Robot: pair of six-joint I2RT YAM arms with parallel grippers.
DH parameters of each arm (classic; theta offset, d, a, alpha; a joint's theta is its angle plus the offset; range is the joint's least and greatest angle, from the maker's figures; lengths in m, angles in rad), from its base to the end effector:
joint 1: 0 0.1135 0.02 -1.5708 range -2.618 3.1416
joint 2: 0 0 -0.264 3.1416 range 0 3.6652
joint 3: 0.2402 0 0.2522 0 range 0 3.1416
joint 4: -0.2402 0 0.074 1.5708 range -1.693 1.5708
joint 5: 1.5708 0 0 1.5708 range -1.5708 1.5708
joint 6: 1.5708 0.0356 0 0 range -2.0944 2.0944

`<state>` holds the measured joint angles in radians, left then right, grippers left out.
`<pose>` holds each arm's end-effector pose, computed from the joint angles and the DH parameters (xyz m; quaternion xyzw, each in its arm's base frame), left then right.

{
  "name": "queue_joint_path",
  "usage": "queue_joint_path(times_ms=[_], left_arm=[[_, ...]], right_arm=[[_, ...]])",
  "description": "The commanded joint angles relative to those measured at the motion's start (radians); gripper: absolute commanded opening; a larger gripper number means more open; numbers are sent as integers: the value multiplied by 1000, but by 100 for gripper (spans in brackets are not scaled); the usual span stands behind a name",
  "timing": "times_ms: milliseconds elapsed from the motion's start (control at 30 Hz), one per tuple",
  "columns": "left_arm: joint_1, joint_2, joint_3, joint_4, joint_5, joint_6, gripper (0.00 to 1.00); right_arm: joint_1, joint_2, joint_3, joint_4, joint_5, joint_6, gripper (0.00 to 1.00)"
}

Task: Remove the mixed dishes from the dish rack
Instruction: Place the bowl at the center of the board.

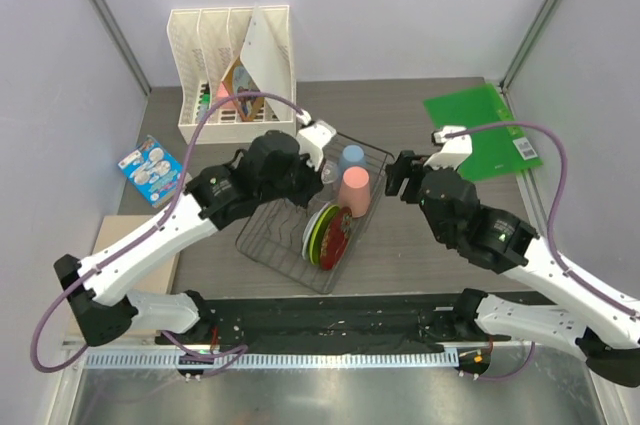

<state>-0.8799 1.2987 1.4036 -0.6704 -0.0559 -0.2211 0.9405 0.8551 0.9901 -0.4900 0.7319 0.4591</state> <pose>0.1792 -0.2137 0.3944 0.2706 0.8332 -0.2310 0.4232 0.1227 0.1279 0.3702 0.0158 0.7931 0.1188 0.5972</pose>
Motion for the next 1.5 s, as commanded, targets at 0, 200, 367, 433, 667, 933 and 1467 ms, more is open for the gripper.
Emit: queue_joint_path(times_ms=[0, 200, 367, 433, 667, 933, 1467], left_arm=[[-112, -151, -66, 55, -21, 360, 0], [-306, -142, -66, -47, -36, 512, 0], [-519, -116, -130, -81, -137, 764, 0], [-530, -90, -120, -112, -131, 785, 0], [-538, -55, -129, -97, -104, 853, 0], [-538, -20, -112, -109, -108, 913, 0], [-536, -35, -120, -55, -79, 908, 0]], right_arm=[[3, 47, 159, -70, 110, -56, 71], [1, 109, 297, -148, 22, -125, 68], [-2, 154, 401, -278, -133, -123, 67], [-5, 147, 407, -291, -178, -108, 66], [-6, 154, 394, -355, -367, -53, 66], [-6, 137, 306, -389, -555, -11, 64], [-6, 167, 122, -303, -672, 13, 34]])
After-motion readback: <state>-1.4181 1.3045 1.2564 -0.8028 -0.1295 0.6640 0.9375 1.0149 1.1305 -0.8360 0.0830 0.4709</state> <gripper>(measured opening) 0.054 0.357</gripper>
